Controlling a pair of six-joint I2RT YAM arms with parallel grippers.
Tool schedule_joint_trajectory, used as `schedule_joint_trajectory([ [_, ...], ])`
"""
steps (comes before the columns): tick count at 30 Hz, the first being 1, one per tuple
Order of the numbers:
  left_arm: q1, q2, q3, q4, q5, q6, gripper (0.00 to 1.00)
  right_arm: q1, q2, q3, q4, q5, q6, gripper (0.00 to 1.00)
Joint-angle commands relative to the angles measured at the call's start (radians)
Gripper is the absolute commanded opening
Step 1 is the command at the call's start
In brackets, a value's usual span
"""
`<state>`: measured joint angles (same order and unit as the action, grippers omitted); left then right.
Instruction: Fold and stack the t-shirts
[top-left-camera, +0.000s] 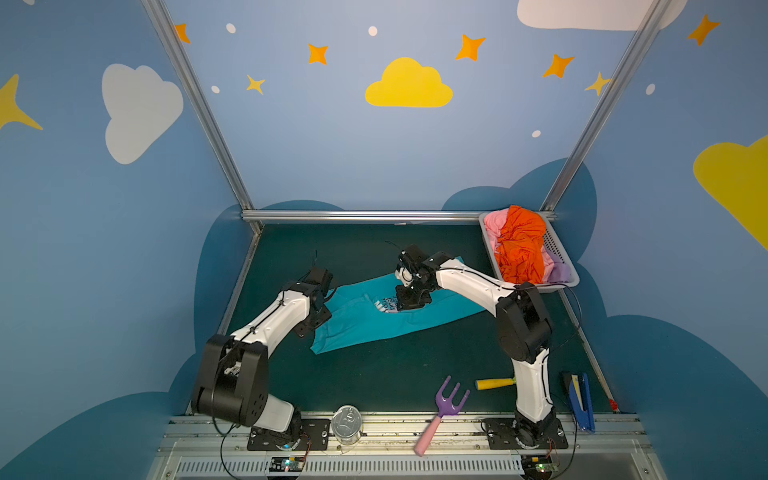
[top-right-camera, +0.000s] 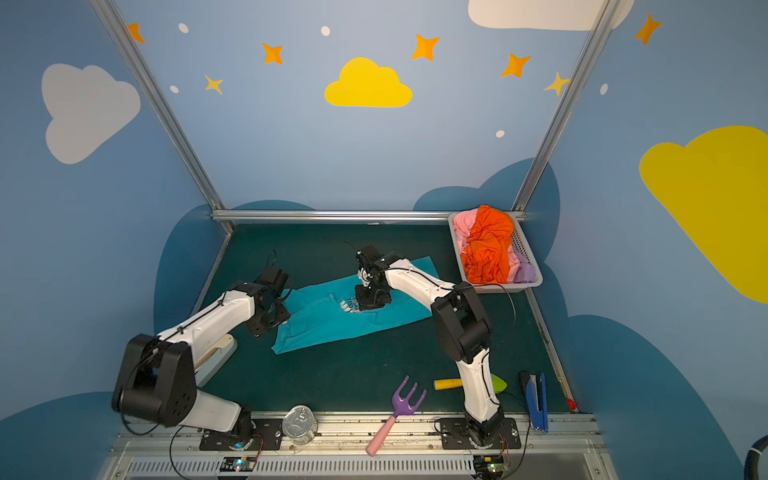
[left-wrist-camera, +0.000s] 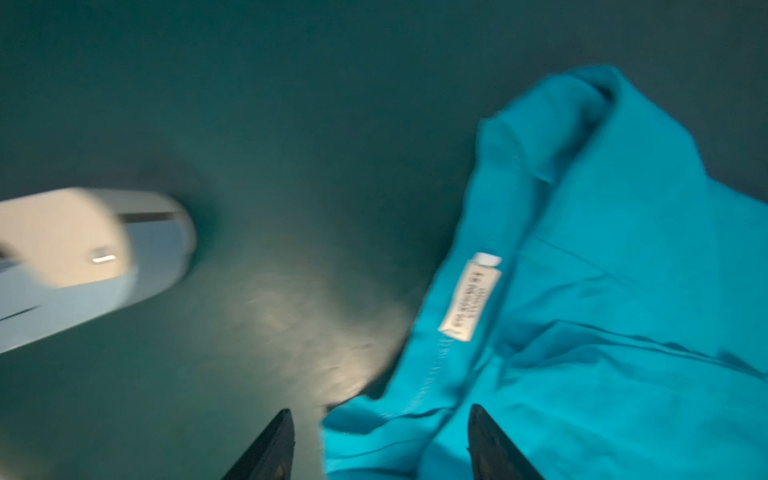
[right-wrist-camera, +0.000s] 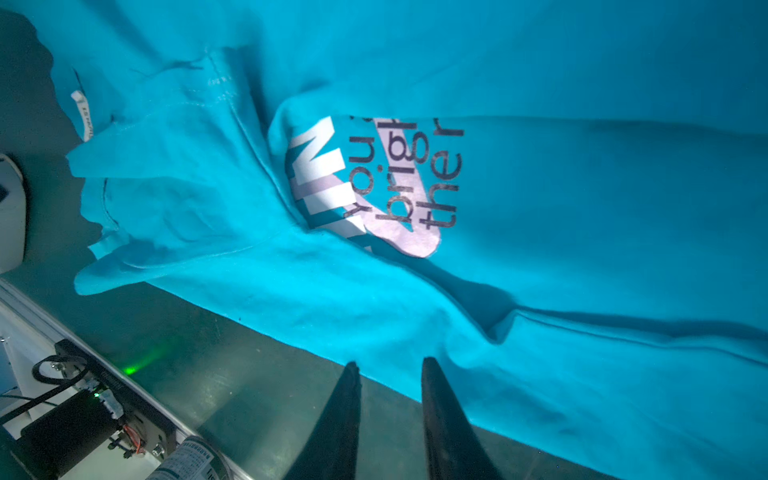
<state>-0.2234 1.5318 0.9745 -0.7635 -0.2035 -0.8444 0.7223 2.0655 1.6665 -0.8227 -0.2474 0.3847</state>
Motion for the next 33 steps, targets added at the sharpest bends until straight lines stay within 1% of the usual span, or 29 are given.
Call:
schedule_joint_trajectory([
  [1, -0.001, 0.086, 0.042, 0.056, 0.046, 0.031, 0.67, 0.007, 0.013, 0.018, -0.025, -0.01, -0.004, 0.28],
  [4, -0.002, 0.147, 0.079, 0.083, 0.072, 0.04, 0.64, 0.009, 0.03, 0.019, -0.024, -0.02, 0.001, 0.28],
  [9, -0.002, 0.196, 0.116, 0.107, 0.09, 0.039, 0.45, 0.01, 0.057, 0.029, -0.022, -0.032, 0.008, 0.28],
  [14, -0.004, 0.235, 0.13, 0.121, 0.118, 0.036, 0.3, 0.012, 0.083, 0.045, -0.023, -0.042, 0.013, 0.28],
  [15, -0.003, 0.241, 0.128, 0.129, 0.127, 0.034, 0.28, 0.011, 0.088, 0.048, -0.024, -0.044, 0.011, 0.27],
  [19, -0.005, 0.249, 0.114, 0.148, 0.144, 0.025, 0.22, 0.011, 0.098, 0.055, -0.027, -0.045, 0.014, 0.27],
  [25, -0.004, 0.229, 0.134, 0.128, 0.123, 0.037, 0.06, 0.011, 0.106, 0.058, -0.029, -0.045, 0.017, 0.27],
  [26, -0.002, 0.224, 0.145, 0.124, 0.118, 0.041, 0.04, 0.012, 0.107, 0.058, -0.029, -0.047, 0.019, 0.27],
  [29, 0.001, 0.222, 0.19, 0.096, 0.101, 0.057, 0.04, 0.011, 0.108, 0.058, -0.03, -0.047, 0.019, 0.27],
  [33, 0.001, 0.235, 0.254, 0.054, 0.048, 0.078, 0.04, 0.012, 0.104, 0.056, -0.032, -0.043, 0.021, 0.27],
])
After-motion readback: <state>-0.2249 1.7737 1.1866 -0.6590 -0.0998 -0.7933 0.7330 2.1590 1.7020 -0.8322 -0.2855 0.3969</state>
